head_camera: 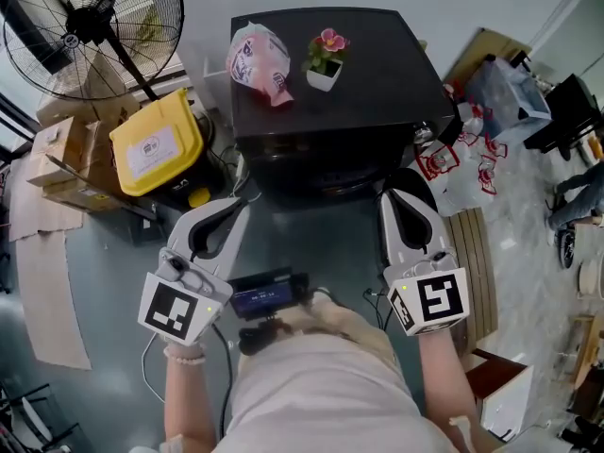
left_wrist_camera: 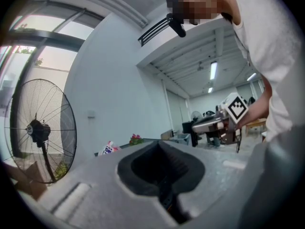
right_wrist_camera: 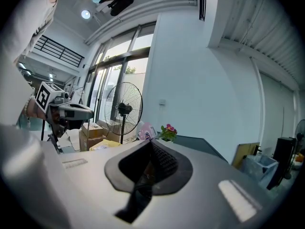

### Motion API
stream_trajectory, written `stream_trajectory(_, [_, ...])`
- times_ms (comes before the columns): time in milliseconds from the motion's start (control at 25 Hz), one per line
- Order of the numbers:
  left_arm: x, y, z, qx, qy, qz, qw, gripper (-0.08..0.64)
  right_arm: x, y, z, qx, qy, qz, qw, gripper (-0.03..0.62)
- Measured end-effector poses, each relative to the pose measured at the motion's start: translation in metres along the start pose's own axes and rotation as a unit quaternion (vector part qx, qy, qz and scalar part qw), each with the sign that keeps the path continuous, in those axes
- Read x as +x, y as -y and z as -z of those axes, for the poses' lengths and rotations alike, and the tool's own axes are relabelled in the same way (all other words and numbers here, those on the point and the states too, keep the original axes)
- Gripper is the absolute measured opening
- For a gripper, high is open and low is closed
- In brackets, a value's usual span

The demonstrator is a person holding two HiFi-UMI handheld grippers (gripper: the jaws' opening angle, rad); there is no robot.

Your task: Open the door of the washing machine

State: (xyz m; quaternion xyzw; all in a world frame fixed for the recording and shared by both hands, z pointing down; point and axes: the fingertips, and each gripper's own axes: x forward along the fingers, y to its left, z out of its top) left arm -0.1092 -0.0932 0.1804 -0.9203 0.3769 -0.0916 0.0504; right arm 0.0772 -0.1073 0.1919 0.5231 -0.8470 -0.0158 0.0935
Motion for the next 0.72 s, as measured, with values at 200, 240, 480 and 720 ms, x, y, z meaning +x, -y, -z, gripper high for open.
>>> stream_trajectory(200, [0.0015, -0.0019, 0.0007, -0.002, 0.001, 0.0, 1.0, -0.002, 0.0026, -0.0008, 0.0, 0.0, -0.001, -0.002, 1.0, 0.005])
stream_trajectory(240, [0.0016, -0.0018, 0.0013, -0.002, 0.0, 0.0, 1.0, -0.002, 0.0026, -0.0009, 0.0003, -0.001, -0.002, -0.002, 1.0, 0.005])
stream_trajectory(480, [0.0028, -0.002, 0.0021, -0.003, 0.001, 0.001, 1.0, -0.002, 0.0036, -0.0012, 0.0003, -0.005, -0.005, -0.002, 1.0, 0.005])
stream_trajectory(720, [0.0049, -0.0022, 0.0036, -0.002, -0.001, 0.003, 1.0, -0.002, 0.0053, -0.0011, 0.0019, -0.007, -0.007, -0.002, 1.0, 0.005])
